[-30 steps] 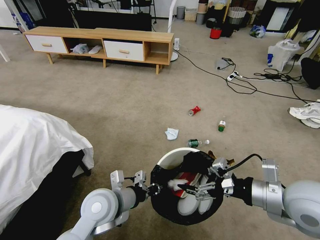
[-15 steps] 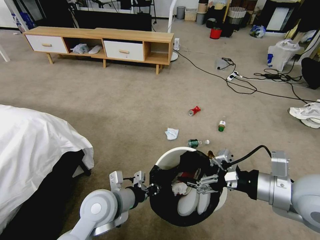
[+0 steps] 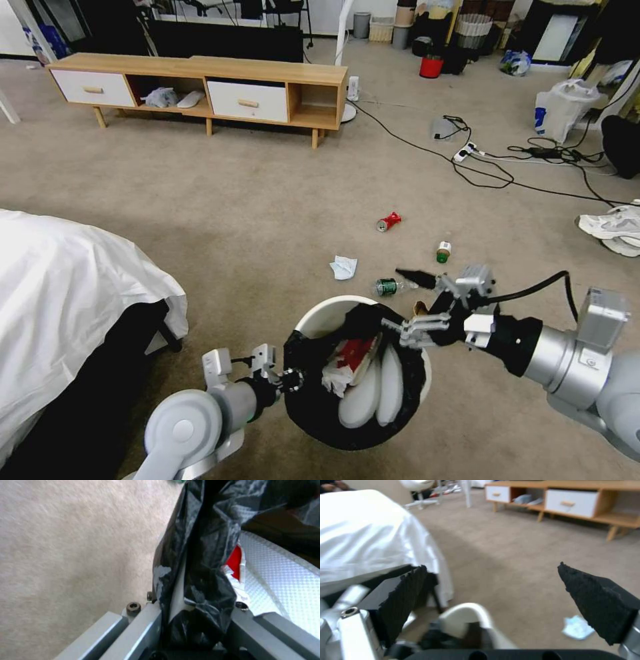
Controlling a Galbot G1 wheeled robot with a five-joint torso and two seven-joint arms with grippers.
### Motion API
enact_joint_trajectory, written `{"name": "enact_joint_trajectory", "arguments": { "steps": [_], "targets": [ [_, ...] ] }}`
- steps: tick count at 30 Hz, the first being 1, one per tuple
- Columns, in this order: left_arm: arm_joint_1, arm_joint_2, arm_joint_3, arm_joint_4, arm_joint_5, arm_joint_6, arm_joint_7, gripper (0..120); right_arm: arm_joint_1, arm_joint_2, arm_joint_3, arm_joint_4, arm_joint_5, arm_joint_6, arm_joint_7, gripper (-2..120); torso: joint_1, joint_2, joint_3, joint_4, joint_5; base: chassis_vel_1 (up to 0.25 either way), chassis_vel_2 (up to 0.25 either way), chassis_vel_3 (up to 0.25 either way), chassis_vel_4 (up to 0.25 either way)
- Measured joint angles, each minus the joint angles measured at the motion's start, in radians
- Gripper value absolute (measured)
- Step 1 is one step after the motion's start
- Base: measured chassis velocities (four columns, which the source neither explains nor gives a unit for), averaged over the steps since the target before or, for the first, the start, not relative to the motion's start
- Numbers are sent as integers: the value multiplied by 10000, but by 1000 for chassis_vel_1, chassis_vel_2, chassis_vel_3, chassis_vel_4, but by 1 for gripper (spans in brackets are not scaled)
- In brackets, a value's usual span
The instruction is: Pick up the trash bin and place the garbage on the floor into it.
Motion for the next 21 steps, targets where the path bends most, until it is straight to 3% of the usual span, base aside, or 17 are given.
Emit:
{"name": "enact_joint_trajectory", "arguments": {
  "steps": [7,9,14,21],
  "targets": [
    [643,-260,-666,-335,851,-13,637,0,-126,390,-23,-435,-1094,632,16,100,0,0,0,-1,0,0,0,0,0],
    [970,-412,-1068,-544,1388,-24,1003,0,-135,685,-53,-625,-1490,882,-11,100,0,0,0,-1,1,0,0,0,0],
    [1307,-634,-1411,-737,2190,-173,1583,0,-134,1001,-52,-770,-1825,1107,-74,100,0,0,-1,-1,1,0,0,0,0],
    [1673,-1433,-1748,-891,3619,-532,2510,0,-476,1634,98,-1003,-3011,1532,-475,100,0,1,-1,-3,0,0,0,0,0]
  ]
}}
